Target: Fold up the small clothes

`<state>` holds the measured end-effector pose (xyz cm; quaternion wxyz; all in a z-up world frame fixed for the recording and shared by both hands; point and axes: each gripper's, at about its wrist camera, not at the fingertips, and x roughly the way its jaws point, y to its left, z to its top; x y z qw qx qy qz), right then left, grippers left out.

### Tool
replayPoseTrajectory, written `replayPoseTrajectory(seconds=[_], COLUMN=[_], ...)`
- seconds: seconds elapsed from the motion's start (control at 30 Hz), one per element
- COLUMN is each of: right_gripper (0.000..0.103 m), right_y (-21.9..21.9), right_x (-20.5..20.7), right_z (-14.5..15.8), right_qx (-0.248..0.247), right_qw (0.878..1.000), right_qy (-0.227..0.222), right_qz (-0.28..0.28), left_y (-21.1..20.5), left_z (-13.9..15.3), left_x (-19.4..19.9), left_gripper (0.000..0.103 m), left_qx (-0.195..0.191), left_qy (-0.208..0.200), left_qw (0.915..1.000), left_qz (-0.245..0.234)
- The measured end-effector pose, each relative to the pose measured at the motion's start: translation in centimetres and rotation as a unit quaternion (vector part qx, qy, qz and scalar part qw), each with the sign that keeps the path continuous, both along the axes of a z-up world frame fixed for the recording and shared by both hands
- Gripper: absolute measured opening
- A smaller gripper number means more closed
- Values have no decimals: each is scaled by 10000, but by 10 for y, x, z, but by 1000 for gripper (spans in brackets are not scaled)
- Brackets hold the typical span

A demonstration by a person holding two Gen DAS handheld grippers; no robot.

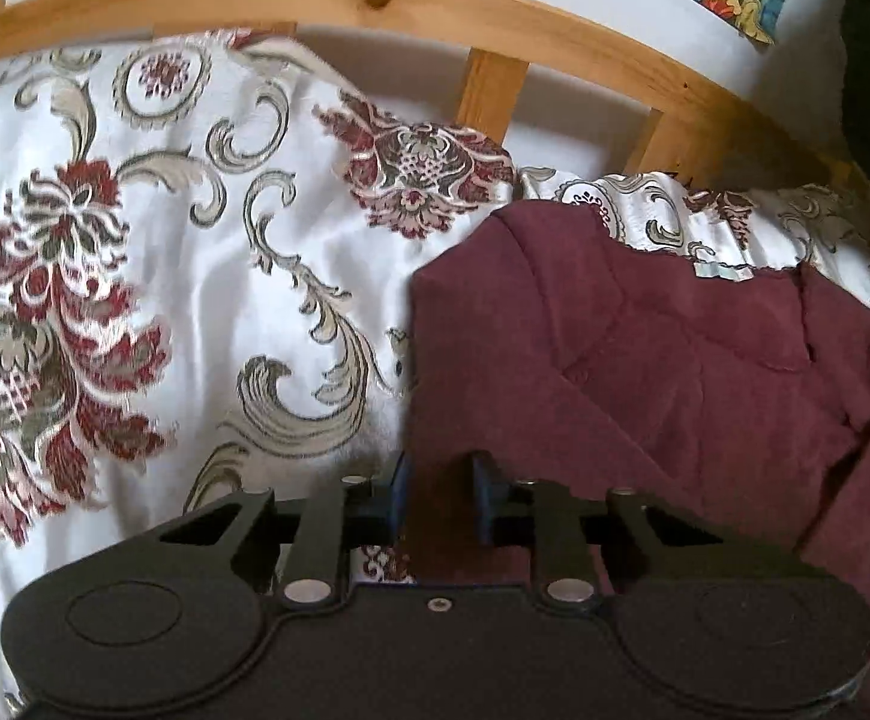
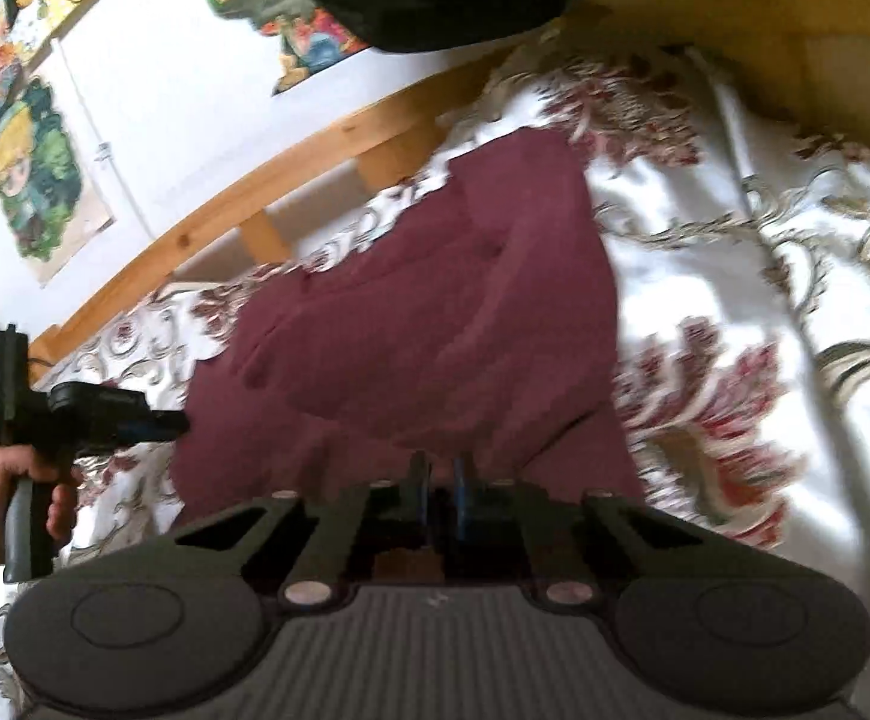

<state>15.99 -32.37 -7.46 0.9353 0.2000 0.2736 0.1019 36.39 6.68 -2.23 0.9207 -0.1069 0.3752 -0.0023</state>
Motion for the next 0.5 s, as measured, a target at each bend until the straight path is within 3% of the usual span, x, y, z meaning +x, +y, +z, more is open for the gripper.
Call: replayPoseTrajectory(seconds=[0.17,0.27,0.33,0.4,0.47,0.5], right_gripper=[11,20,34,61,69,75], right_y=[11,21,23,24,26,26], right_x=[9,6,2,-2,-4,-4], right_z=[-11,-15,-10,-5,2,4], right_qx=[-768,-1073,-1155,-1301,-1430,-1463], right_qw=[9965,9938,9930,9914,9896,9891], right_qy=[324,298,225,75,-45,-80], right_qz=[50,54,66,92,122,140], left_y=[-11,-11,-10,-12,-15,-18], left_z=[-8,-5,-2,3,7,9], left_x=[5,0,-6,-16,-32,-43], left_gripper=[36,47,55,69,85,87], left_qx=[320,446,481,675,873,940], left_qy=[95,74,46,0,-158,-249], left_qw=[9992,9980,9976,9960,9938,9930], left_qz=[224,438,494,587,667,664])
